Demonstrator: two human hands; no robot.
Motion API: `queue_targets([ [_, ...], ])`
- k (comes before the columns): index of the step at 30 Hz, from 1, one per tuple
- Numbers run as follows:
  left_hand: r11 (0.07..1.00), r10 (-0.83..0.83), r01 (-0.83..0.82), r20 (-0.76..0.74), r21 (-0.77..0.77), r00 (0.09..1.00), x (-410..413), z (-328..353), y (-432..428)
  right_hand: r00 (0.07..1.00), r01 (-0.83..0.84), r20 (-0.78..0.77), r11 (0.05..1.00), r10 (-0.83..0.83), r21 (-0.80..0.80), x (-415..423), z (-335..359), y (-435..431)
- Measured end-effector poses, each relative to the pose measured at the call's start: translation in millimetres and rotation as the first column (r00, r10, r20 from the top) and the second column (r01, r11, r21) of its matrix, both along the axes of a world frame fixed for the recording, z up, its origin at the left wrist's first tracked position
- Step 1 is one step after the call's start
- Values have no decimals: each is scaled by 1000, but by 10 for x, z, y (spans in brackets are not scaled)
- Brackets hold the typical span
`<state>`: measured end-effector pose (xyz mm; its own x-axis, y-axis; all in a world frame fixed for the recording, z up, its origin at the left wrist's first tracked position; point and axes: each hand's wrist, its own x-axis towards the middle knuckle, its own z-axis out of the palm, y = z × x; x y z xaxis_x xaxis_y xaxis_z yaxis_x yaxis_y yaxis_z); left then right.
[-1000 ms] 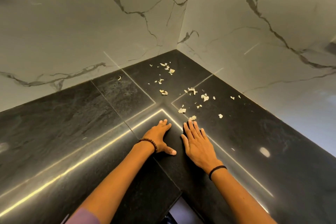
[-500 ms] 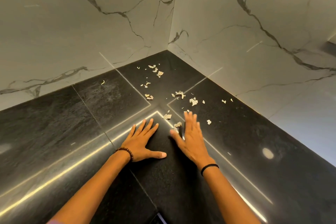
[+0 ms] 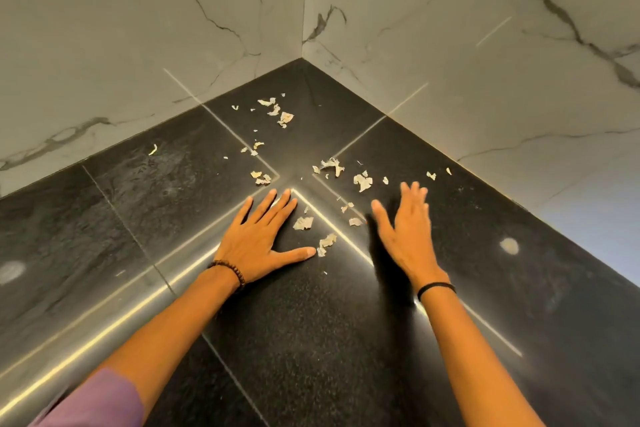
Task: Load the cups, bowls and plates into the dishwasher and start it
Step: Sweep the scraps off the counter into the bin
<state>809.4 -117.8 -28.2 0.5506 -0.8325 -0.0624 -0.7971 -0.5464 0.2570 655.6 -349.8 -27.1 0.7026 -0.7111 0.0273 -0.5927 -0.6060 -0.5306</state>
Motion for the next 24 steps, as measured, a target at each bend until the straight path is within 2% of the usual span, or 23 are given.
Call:
queue_targets([
  [2, 999, -10, 11, 12, -34, 1000, 49, -7, -50, 995, 79, -62, 997, -78, 12, 64, 15, -279],
  [4, 998, -20, 21, 19, -57, 1000, 84, -20, -85, 989, 64, -136, 998, -61, 14, 144, 9, -496],
  [7, 997, -34, 36, 25, -68, 999, 141, -35, -120, 972, -162, -174, 986, 155, -29, 254, 14, -527],
  [8, 996, -36, 37, 18, -75, 999, 162, -40, -138, 963, -237, -134, 972, 235, 3, 275, 34, -487],
  [10, 994, -35, 35, 0, -104, 999, 192, -47, -160, 960, -277, -43, 961, 278, 21, 285, 63, -436],
  [13, 991, -41, 40, -3, -124, 999, 215, -43, -183, 993, -117, -28, 981, 114, -156, 298, 35, -602],
  [16, 990, -38, 36, -7, -138, 999, 242, -33, -208, 981, 80, -168, 990, -99, -118, 311, 10, -893],
  [19, 988, -39, 37, -13, -149, 999, 256, -29, -231, 948, 153, -274, 986, -164, -59, 316, 17, -1039],
  [21, 986, -40, 39, -6, -164, 999, 271, -30, -245, 969, 69, -234, 997, -74, -32, 345, 41, -948],
  [24, 980, -39, 37, -8, -196, 999, 288, -34, -262, 962, -215, -176, 976, 208, -22, 380, 61, -555],
])
